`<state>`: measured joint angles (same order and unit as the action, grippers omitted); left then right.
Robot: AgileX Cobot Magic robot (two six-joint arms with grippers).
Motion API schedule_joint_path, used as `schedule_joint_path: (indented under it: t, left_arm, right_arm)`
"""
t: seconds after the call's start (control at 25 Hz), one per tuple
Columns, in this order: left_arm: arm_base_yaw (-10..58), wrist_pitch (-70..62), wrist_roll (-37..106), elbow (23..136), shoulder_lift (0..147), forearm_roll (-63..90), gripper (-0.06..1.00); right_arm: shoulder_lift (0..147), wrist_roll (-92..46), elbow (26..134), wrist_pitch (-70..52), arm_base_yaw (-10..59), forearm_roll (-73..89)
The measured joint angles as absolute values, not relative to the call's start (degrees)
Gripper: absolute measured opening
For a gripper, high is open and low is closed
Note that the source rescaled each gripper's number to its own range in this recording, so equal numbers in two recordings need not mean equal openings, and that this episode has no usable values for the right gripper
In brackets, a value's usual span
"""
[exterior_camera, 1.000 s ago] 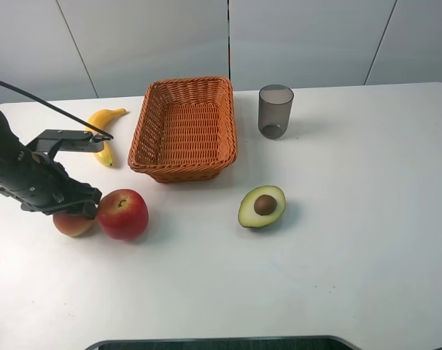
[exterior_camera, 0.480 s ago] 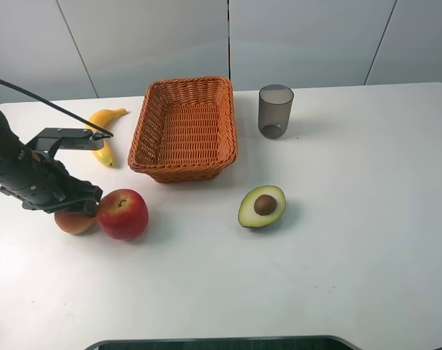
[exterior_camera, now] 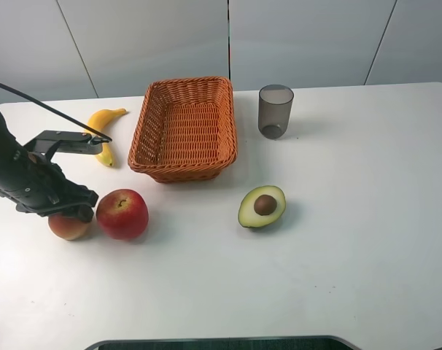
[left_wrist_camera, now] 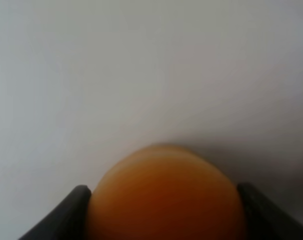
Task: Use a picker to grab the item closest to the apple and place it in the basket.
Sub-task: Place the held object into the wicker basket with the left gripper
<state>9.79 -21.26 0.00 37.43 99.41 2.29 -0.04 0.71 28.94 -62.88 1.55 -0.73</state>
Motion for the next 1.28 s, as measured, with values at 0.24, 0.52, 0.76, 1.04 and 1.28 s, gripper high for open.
schedule_joint_path:
  t: [0.24, 0.52, 0.76, 1.04, 1.28]
  left_arm:
    - [9.79, -28.76, 0.00, 43.17, 93.03, 1.82, 0.01]
    - [11.75, -39.48, 0.00, 54.83, 90.42, 1.37, 0.01]
    - [18.01, -40.02, 0.00, 64.41, 91.32, 1.37, 0.01]
    - [25.74, -37.17, 0.00, 74.40, 100.07, 1.86, 0.00]
    - [28.72, -32.78, 0.00, 79.12, 108.16, 4.54, 0.00]
  right_arm:
    - [-0.04, 0.71, 28.94, -62.88, 1.55, -0.73]
    - [-0.04, 0.71, 28.94, -62.88, 1.55, -0.73]
    - [-0.04, 0.71, 28.94, -62.88, 1.55, -0.73]
    - [-0.04, 0.71, 28.94, -62.88, 1.55, -0.73]
    - [-0.04, 0.71, 28.94, -62.88, 1.55, -0.73]
